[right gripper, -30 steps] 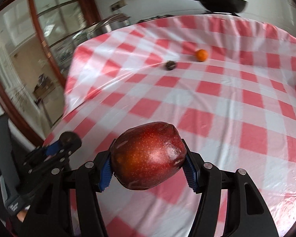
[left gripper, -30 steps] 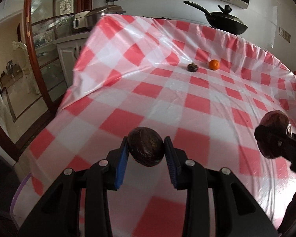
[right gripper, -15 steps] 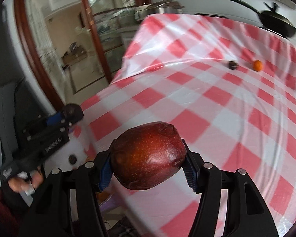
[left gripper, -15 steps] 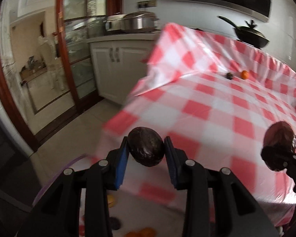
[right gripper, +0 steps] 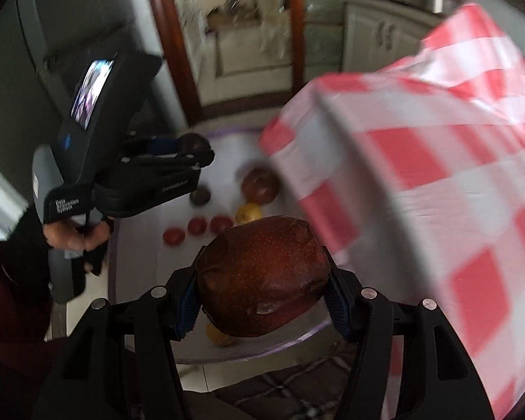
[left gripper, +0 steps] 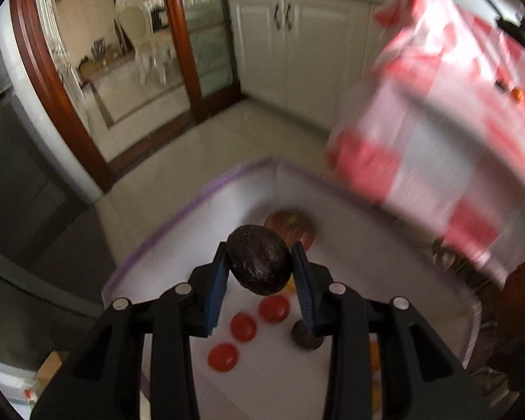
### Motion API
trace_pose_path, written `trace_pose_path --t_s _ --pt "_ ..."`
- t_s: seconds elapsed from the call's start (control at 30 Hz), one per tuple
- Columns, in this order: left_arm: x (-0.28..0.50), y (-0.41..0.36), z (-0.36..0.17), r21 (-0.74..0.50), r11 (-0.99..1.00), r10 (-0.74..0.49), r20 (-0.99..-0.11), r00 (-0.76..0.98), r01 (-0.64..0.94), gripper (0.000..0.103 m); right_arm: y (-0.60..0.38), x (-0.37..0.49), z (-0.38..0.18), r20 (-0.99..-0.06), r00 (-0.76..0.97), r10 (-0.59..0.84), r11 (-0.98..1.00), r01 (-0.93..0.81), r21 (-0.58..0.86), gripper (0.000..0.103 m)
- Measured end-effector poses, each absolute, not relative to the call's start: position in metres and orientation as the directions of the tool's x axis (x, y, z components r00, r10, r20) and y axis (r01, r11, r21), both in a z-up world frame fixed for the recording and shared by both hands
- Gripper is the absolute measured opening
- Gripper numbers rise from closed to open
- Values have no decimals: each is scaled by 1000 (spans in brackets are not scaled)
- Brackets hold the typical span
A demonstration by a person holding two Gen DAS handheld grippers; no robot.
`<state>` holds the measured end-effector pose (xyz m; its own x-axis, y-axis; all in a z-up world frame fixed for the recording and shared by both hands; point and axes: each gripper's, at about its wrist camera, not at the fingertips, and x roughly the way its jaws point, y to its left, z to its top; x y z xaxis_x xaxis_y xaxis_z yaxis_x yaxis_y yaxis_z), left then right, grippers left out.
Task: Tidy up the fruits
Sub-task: 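Carry the red fruit and dark brown fruit in both grippers over the white box, then open both grippers to drop the red fruit and brown fruit into the box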
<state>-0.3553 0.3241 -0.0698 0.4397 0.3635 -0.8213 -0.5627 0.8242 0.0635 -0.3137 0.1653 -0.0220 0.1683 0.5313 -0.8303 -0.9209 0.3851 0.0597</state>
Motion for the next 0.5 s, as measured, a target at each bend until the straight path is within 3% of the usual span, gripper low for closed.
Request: trace_pose_path --t_s 0.23,0.5 --pt "-378 334 -126 99 819 301 -913 274 -566 36 216 -307 -90 -920 113 376 373 -927 38 59" --pt "-392 326 -159 127 845 256 -949 185 -520 36 257 -304 -137 -968 124 219 330 -943 -46 59"
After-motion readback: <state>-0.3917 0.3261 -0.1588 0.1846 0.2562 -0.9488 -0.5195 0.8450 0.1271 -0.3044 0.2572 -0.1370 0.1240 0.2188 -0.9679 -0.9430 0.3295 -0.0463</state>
